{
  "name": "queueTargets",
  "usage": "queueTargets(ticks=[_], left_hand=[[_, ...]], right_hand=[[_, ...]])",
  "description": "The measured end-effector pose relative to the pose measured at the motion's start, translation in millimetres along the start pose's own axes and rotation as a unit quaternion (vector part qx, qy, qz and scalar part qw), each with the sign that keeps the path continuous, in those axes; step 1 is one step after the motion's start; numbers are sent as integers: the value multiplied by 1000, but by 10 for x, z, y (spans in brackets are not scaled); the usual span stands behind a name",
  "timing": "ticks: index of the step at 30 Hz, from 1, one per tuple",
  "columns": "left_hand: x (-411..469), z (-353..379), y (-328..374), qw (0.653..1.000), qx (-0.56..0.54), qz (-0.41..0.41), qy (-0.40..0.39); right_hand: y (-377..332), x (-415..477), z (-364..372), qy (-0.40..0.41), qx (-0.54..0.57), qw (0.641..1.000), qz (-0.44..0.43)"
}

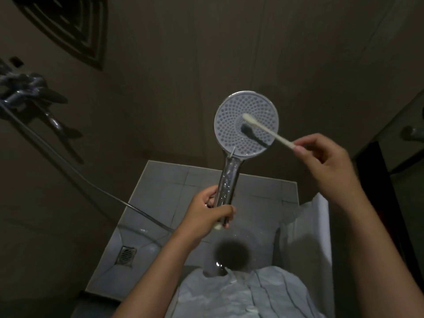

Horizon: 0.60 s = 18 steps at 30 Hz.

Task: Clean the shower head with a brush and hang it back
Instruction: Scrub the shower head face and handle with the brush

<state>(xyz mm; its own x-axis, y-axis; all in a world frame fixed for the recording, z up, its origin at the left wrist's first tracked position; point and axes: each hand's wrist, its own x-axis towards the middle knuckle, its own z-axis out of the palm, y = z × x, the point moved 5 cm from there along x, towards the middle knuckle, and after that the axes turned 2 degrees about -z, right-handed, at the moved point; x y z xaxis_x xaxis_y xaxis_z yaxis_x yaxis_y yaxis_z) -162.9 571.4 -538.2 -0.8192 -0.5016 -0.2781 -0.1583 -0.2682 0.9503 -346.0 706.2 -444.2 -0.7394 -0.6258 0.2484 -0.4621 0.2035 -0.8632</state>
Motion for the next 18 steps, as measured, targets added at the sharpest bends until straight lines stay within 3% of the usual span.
queueTargets(ticks=[1, 6, 8, 13, 18], left_hand=[[0, 0, 14, 1000, -4, 1, 1], [-9, -3, 35, 1000, -9, -5, 11], [-33, -2, 36, 1000, -10, -5, 13], [-36, -12, 41, 1000, -1, -4, 15], [-49, -50, 85, 1000, -4, 4, 25]], right_hand=[[31, -11, 13, 8, -14, 1000, 5], [83, -84, -112, 201, -39, 978, 27], [43, -93, -108, 192, 0, 981, 14], [-69, -118, 156, 25, 4, 999, -28], [37, -138, 66, 125, -33, 992, -6]])
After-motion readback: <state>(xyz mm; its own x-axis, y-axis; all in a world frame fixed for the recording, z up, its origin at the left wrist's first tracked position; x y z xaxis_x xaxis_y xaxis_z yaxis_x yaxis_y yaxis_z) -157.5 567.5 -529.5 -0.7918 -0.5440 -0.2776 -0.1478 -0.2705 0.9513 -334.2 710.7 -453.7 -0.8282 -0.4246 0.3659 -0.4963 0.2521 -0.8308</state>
